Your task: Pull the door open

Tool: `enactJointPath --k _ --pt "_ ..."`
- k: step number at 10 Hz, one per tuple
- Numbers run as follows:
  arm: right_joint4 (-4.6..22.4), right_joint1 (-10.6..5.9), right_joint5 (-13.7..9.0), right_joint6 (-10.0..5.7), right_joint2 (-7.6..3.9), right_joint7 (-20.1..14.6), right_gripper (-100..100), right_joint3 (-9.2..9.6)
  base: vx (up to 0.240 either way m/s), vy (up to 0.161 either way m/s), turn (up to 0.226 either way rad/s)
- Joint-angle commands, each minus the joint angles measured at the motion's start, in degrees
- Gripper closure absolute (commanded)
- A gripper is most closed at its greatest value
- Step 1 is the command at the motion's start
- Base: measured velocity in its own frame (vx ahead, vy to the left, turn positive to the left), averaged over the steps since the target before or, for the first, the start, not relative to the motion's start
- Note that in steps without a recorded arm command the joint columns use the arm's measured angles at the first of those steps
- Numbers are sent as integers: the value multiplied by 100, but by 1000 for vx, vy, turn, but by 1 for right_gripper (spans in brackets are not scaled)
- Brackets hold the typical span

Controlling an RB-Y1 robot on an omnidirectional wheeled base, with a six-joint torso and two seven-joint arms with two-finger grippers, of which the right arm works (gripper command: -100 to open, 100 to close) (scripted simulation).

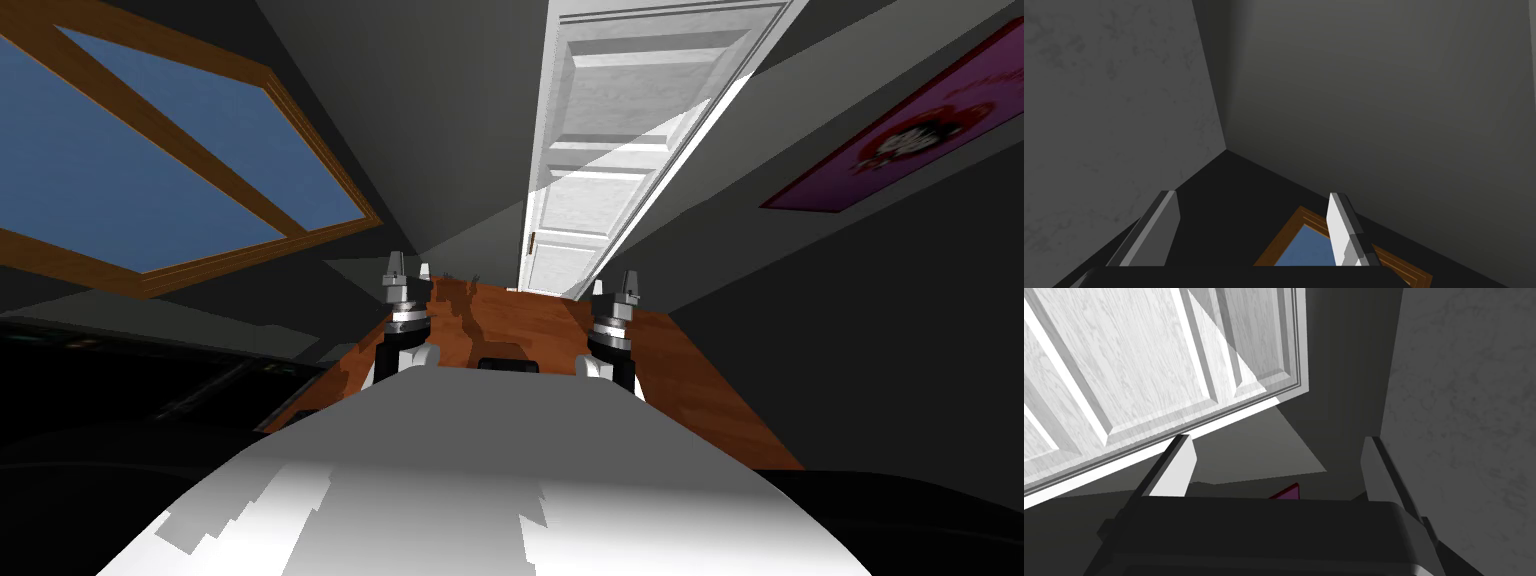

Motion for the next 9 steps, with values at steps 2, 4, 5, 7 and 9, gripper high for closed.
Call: enactJointPath --k 2,4,5,7,9 --pt "270 -94 -143 -78 -113 -247 -100 63 108 4 16" --pt "453 -159 -240 -131 -181 -415 -100 105 131 29 7" --pt "576 -202 -305 -166 -221 -527 -100 134 142 33 15" --pt "759 -266 -402 -219 -282 -695 -100 176 133 22 10" --pt "979 -343 -518 -282 -347 -895 -100 227 120 17 11"
